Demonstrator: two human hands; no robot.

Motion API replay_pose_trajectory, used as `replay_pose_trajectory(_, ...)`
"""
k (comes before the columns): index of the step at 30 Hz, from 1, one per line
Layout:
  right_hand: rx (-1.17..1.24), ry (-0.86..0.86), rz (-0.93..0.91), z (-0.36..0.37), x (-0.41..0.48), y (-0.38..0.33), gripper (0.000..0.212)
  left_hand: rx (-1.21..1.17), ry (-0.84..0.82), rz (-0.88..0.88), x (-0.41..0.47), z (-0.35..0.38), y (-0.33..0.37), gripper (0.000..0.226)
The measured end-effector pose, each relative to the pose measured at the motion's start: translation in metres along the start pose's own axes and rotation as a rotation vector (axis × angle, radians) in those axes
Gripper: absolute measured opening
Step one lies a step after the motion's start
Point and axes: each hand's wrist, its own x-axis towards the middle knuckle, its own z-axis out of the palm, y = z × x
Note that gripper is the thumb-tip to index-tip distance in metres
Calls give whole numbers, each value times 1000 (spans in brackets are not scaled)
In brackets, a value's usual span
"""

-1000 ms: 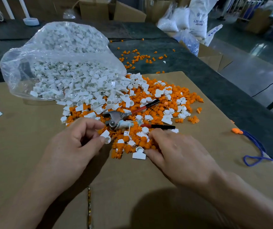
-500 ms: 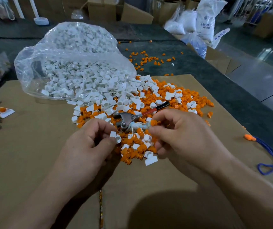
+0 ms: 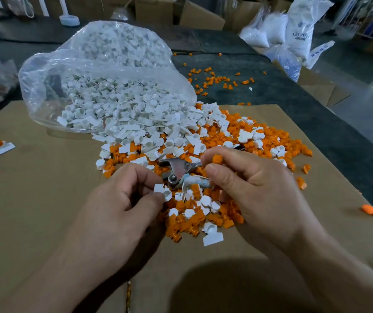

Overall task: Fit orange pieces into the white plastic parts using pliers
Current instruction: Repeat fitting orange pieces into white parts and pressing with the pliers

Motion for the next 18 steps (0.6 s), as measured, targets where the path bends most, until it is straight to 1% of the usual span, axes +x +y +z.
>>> replay_pose_trajectory(2,-12,1,-18,-1,-2,2,20,-49,8,-2,0,2,0,11)
replay_pose_trajectory(3,30,-8,-15,-1,-3,3,21,-86,12,-9,0,3,-1,8)
replay_pose_trajectory(4,101,-26,-1,-1,-4,3,22,-128,16,-16,0,4,-1,9)
replay_pose_trajectory(7,364,-107,27,2,-6,5,27,-237,34,-13,-1,5,-1,29)
replay_pose_trajectory(10,514,-179,12,7,-8,6,30,-289,55,-16,-3,5,-2,32)
replay_pose_trajectory(13,597,-234,-42,10,-8,4,25,-316,49,-12,-3,5,-1,31)
replay_pose_trajectory(18,716,-322,-60,9,-10,-1,20,-348,62,-3,-6,6,2,31)
